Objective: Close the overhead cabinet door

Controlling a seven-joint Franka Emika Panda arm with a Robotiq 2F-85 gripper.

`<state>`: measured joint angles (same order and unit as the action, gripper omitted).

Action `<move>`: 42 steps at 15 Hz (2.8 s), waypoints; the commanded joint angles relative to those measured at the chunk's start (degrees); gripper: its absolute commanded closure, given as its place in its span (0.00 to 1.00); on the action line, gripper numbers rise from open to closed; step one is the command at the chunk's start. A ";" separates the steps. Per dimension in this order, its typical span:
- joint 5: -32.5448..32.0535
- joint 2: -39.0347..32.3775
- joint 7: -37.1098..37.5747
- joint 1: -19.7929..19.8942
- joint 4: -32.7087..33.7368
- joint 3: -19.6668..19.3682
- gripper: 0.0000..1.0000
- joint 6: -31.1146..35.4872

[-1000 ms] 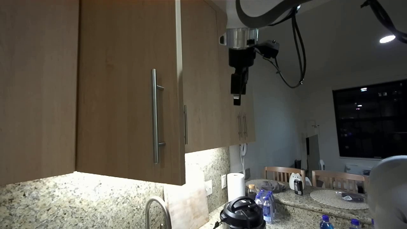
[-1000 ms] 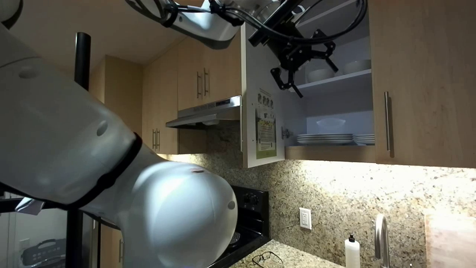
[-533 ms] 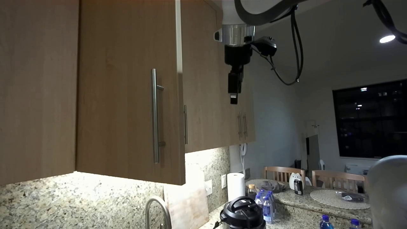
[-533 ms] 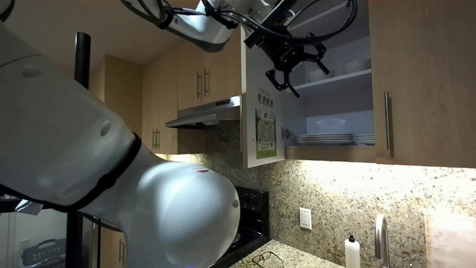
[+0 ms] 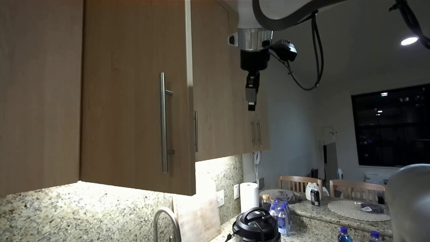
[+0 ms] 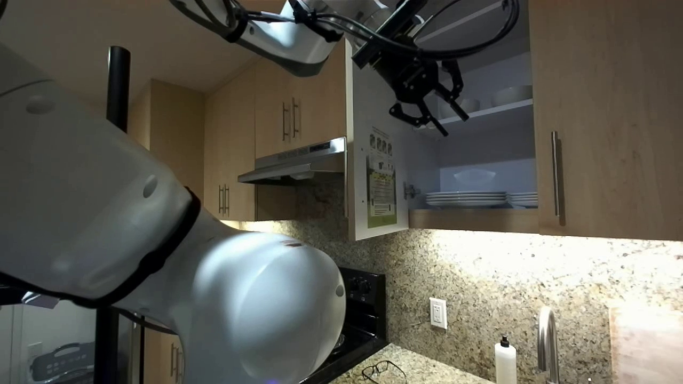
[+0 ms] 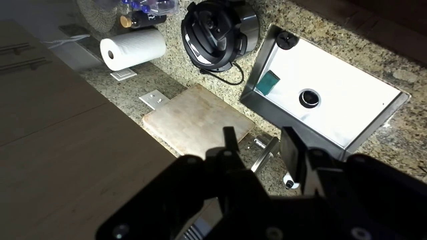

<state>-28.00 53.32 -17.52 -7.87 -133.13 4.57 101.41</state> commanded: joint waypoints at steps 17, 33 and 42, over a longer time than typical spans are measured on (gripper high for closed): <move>-0.17 0.55 0.83 -0.01 -0.75 -0.30 0.28 -0.18; 0.87 11.52 2.12 -10.11 -5.89 7.34 0.92 4.45; 3.53 11.78 -1.07 -11.65 -0.86 4.47 0.93 9.22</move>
<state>-26.09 66.70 -16.15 -19.92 -136.06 8.39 109.98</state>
